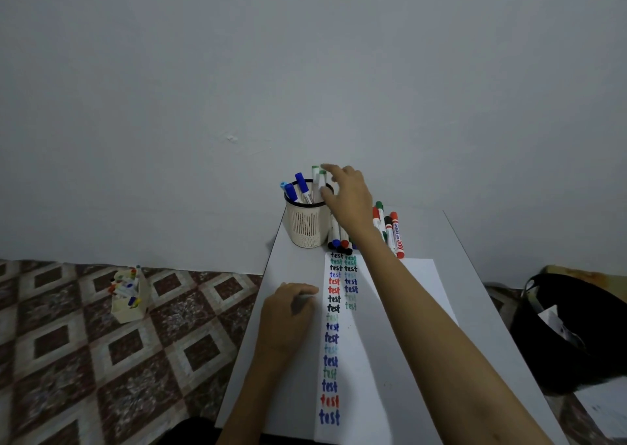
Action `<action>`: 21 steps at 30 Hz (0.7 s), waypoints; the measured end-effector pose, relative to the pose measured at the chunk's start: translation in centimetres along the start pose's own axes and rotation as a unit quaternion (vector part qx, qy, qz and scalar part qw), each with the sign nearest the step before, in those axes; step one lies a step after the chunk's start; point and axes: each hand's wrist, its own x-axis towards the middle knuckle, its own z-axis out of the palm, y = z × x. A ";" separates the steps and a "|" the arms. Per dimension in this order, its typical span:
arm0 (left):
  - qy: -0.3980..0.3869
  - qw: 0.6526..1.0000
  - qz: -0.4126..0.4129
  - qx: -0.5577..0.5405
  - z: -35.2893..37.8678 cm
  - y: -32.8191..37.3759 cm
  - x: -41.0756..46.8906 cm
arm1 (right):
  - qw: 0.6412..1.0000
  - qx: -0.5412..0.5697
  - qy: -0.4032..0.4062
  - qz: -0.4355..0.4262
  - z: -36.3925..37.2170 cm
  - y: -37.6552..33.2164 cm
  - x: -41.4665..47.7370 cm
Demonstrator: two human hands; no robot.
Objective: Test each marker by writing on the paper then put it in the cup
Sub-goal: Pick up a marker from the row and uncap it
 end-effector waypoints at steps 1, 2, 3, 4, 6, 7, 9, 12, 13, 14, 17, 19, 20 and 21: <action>0.001 1.000 0.002 0.001 0.0 0.1 0.0 | 1.000 0.014 0.018 0.014 -0.4 0.5 -0.2; 0.002 1.000 0.006 0.002 0.0 0.1 0.0 | 0.998 0.023 0.038 0.044 -0.7 1.4 -0.4; 0.000 1.000 0.009 0.004 0.0 0.2 -0.1 | 0.994 0.024 0.055 0.087 -1.2 2.4 -0.7; -0.005 1.000 0.015 0.006 0.1 0.3 -0.1 | 0.988 0.015 0.065 0.138 -1.7 3.6 -1.0; -0.015 1.000 0.023 0.015 0.3 0.3 0.0 | 0.970 -0.032 0.052 0.236 -2.7 6.3 -2.1; -0.021 0.999 0.024 0.020 0.4 0.3 0.0 | 0.959 -0.053 0.035 0.276 -3.2 7.5 -2.7; -0.028 0.999 0.026 0.028 0.5 0.2 0.1 | 0.941 -0.076 -0.014 0.329 -3.7 9.6 -3.9; -0.045 0.998 0.033 0.042 0.6 0.1 0.2 | 0.930 -0.091 -0.070 0.348 -3.7 10.9 -5.0; -0.050 0.997 0.036 0.053 0.6 0.1 0.2 | 0.931 -0.090 -0.071 0.348 -3.7 11.0 -5.2; -0.054 0.996 0.038 0.064 0.6 0.0 0.2 | 0.933 -0.086 -0.066 0.345 -3.6 11.0 -5.4; -0.060 0.995 0.038 0.071 0.6 -0.2 0.4 | 0.936 -0.079 -0.050 0.338 -3.6 10.9 -5.8; -0.057 0.995 0.040 0.074 0.6 -0.1 0.4 | 0.936 -0.079 -0.043 0.340 -3.6 11.0 -6.0; -0.054 0.995 0.040 0.075 0.7 -0.1 0.3 | 0.936 -0.075 -0.038 0.341 -3.7 11.3 -6.1; -0.051 0.995 0.039 0.074 0.7 -0.2 0.3 | 0.937 -0.071 -0.035 0.342 -3.8 11.3 -6.2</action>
